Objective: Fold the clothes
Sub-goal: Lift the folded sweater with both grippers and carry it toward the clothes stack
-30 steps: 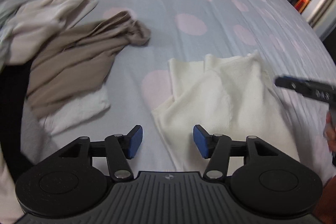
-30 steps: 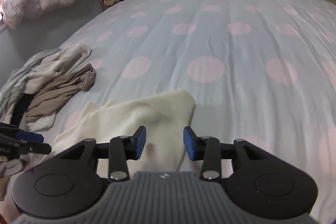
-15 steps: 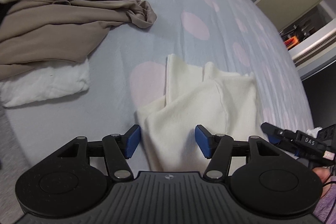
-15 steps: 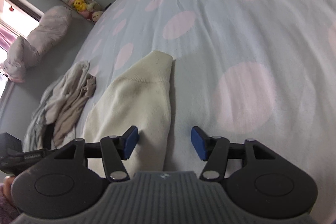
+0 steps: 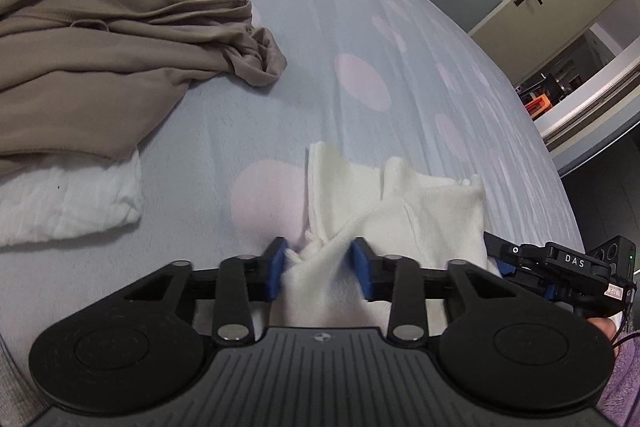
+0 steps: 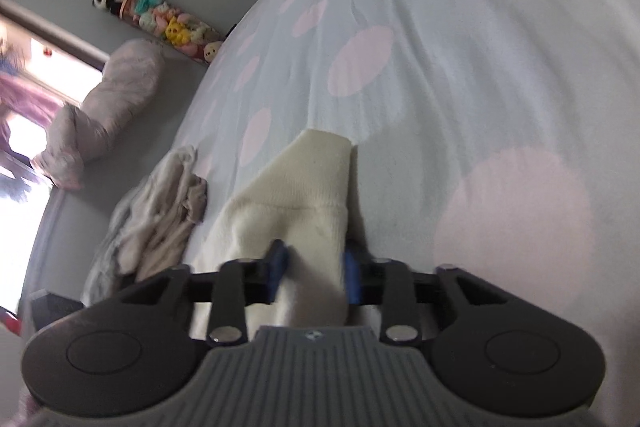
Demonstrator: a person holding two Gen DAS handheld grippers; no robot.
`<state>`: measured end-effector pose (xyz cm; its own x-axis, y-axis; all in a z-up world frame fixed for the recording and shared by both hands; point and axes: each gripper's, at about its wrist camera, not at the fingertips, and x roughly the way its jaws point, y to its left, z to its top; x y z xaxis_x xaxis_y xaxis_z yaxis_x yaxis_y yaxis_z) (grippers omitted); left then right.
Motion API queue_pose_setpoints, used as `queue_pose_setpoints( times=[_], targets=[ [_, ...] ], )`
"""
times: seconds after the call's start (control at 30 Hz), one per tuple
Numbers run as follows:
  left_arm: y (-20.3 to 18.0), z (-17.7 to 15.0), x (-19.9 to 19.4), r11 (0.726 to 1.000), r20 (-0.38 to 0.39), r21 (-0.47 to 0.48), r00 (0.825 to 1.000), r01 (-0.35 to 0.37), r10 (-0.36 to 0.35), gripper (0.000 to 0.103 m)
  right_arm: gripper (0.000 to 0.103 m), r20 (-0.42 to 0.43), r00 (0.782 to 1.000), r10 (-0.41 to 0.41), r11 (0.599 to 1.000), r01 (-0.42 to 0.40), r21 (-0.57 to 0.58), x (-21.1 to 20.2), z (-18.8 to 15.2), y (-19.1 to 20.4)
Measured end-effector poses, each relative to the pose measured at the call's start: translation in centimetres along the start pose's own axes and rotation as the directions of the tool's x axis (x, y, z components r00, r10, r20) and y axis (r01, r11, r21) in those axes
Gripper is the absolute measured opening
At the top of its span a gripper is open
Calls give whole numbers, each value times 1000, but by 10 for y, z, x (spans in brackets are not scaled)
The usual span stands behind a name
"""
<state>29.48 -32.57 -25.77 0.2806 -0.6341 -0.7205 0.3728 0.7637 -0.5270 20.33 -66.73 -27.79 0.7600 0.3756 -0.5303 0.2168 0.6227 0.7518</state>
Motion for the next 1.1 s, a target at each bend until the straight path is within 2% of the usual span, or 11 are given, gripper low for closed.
queue_pose_setpoints(
  times=[0.07, 0.13, 0.37, 0.53, 0.7, 0.83, 1.1],
  targets=[
    [-5, 1, -3, 1000, 2, 21, 1000, -3, 3, 17, 21, 1, 1000, 10, 1000, -10, 21, 1, 0, 0],
    [-11, 2, -7, 999, 6, 43, 1000, -9, 9, 15, 15, 19, 1000, 0, 1000, 0, -13, -5, -2, 7],
    [-38, 6, -43, 995, 59, 103, 998, -7, 1, 13, 14, 102, 994, 46, 995, -37, -91, -40, -8, 36],
    [-68, -3, -86, 989, 138, 147, 990, 5, -26, 12, 14, 189, 977, 96, 979, -58, -194, -82, -25, 67],
    [-108, -15, -128, 974, 215, 221, 972, 43, -92, 12, 13, 287, 945, 158, 955, -72, -288, -142, -50, 90],
    [-144, -25, -157, 954, 258, 289, 954, 75, -153, 11, 13, 365, 910, 199, 941, -74, -329, -195, -69, 99],
    [-242, -41, -177, 877, 243, 453, 925, 159, -293, 10, 13, 529, 823, 208, 951, -44, -305, -304, -78, 86]
  ],
)
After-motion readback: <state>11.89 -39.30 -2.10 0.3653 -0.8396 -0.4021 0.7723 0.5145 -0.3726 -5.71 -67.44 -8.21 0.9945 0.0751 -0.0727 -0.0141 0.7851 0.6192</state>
